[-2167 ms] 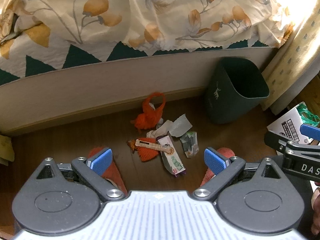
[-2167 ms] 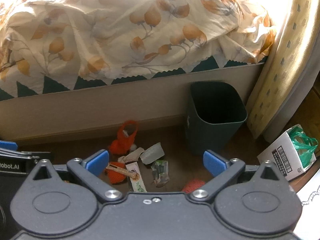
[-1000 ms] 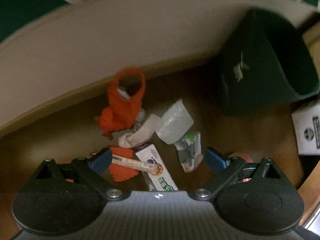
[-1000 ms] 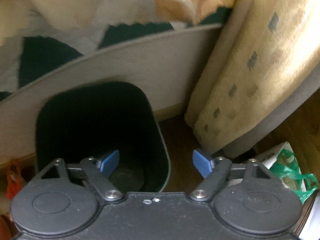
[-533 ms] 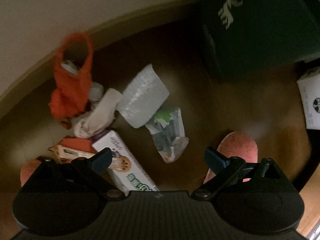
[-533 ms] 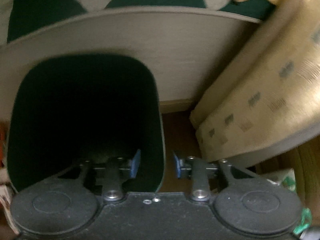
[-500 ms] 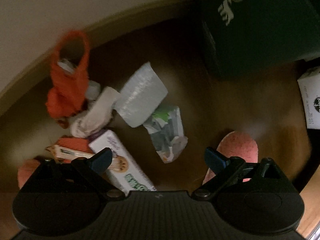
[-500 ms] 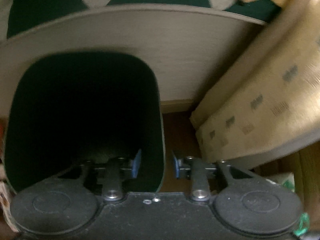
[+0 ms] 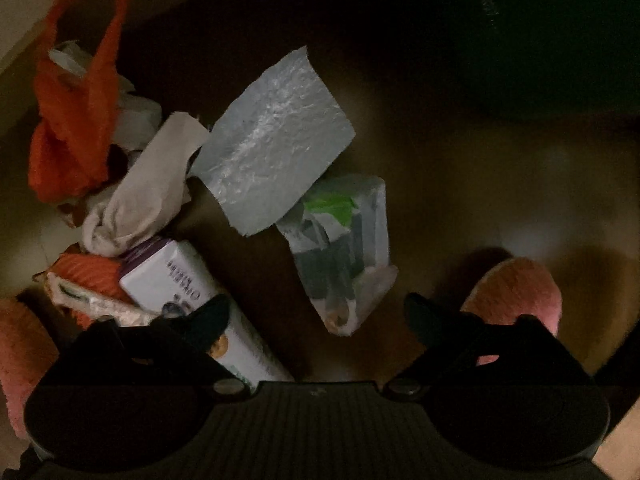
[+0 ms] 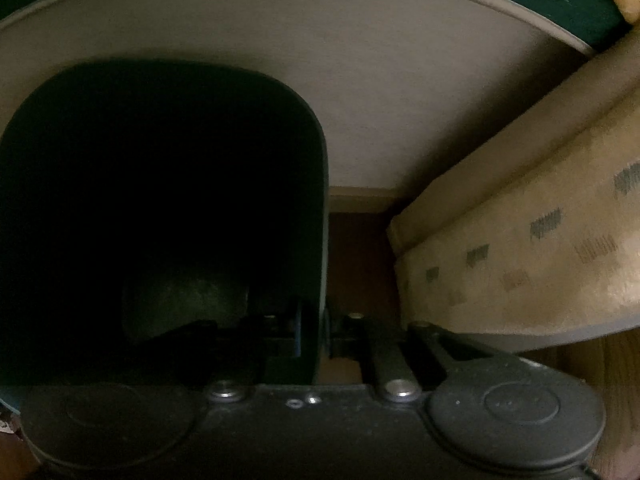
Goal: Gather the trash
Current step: 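Grasp the white-and-green plastic bag with the left tool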
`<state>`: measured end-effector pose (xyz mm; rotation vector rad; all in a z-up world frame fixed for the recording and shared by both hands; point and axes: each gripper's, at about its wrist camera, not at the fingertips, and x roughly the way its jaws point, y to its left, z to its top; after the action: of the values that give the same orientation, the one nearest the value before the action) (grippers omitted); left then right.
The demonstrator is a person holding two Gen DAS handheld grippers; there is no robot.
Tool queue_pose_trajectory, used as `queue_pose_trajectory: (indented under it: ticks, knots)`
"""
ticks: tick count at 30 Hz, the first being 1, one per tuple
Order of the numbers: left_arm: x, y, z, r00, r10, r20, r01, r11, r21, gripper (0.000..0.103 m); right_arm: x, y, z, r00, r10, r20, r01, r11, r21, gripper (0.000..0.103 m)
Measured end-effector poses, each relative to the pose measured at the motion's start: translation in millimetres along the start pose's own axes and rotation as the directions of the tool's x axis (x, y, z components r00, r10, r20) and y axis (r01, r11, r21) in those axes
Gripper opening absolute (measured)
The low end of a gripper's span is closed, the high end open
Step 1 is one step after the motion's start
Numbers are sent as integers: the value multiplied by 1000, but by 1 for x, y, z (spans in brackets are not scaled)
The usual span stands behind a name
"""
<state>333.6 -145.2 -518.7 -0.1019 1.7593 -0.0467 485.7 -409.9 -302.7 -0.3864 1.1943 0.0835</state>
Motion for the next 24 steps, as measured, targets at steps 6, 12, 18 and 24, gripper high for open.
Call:
queue_pose_trajectory:
  ticks: [6, 12, 18, 24]
  knots:
    - [31, -4, 17, 1000, 11, -15, -11, 1000, -4, 69, -4, -2, -16, 999, 35, -4, -35, 996, 81, 7]
    - [47, -12, 19, 1000, 26, -17, -25, 999, 22, 31, 0, -3, -23, 999, 45, 1, -45, 994, 96, 7]
    - [36, -19, 11, 999, 41, 15, -42, 998, 44, 8, -3, -1, -31, 998, 68, 15, -69, 993, 99, 6]
    - [5, -9, 4, 997, 42, 64, -46, 997, 67, 7, -15, 12, -47, 997, 63, 47, -68, 993, 101, 5]
